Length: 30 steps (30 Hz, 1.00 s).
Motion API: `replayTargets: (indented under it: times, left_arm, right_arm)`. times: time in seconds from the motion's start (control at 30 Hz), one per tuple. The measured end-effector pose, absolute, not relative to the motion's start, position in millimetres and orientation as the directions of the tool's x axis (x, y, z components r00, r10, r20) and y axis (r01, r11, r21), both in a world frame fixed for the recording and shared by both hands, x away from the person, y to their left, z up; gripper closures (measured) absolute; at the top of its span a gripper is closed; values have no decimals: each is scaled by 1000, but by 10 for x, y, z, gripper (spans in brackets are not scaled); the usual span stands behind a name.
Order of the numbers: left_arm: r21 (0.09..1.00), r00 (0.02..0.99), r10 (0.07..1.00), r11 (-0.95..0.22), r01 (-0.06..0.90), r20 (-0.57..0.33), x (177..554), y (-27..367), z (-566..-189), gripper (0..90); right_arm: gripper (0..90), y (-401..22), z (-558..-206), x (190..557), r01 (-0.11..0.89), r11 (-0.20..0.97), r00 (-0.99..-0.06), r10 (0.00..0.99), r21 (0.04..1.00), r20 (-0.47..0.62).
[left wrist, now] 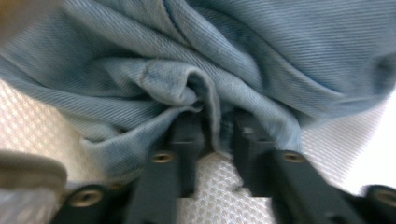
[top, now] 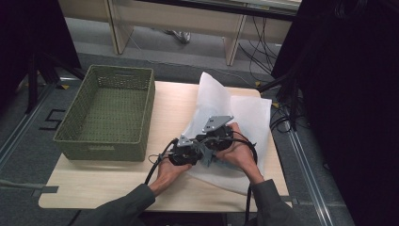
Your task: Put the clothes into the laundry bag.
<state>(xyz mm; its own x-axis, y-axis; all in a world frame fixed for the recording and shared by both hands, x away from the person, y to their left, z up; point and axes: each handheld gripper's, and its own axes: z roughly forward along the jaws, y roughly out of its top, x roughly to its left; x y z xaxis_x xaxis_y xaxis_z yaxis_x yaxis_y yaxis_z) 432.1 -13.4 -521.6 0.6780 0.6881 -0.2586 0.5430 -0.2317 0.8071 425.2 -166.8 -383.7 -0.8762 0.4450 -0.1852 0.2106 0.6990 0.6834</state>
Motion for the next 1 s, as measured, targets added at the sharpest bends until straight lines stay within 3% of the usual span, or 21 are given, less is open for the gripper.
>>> replayTargets:
  times: [0.1, 0.33, 0.43, 0.5, 0.57, 0.67, 0.7, 0.83, 1.0]
  left_arm:
    - [820, 665, 724, -261, 509, -182, 4331, -169, -5178, 856]
    - [859, 619, 771, -209, 467, -149, 4393, -170, -5048, 866]
    - [862, 634, 770, -269, 429, -75, 4427, -197, -5099, 863]
    - [869, 634, 769, -255, 423, -83, 4433, -206, -5136, 850]
    - [860, 628, 767, -226, 458, -132, 4408, -181, -5132, 796]
    - [837, 686, 716, -294, 462, -128, 4318, -101, -5089, 700]
    - [845, 675, 718, -246, 474, -170, 4277, -115, -5091, 648]
    - [827, 738, 664, -345, 444, -120, 4088, -23, -5065, 377]
    - [829, 742, 661, -353, 434, -108, 4075, -162, -5139, 336]
  right_arm:
    - [891, -1690, -3834, 4256, 215, 699, -874, 450, 682, -185]
    - [891, -1748, -3817, 4254, 224, 694, -872, 456, 684, -177]
    - [891, -1740, -3848, 4249, 239, 696, -872, 460, 678, -165]
    - [891, -1737, -3884, 4251, 248, 699, -875, 458, 671, -154]
    - [891, -1756, -3958, 4262, 267, 706, -879, 458, 656, -136]
    - [891, -1793, -4031, 4279, 279, 699, -882, 458, 659, -112]
    - [890, -1809, -4048, 4283, 296, 691, -877, 470, 659, -99]
    - [888, -1823, -4084, 4305, 307, 695, -877, 473, 650, -91]
    - [882, -1815, -4088, 4302, 305, 696, -879, 468, 650, -88]
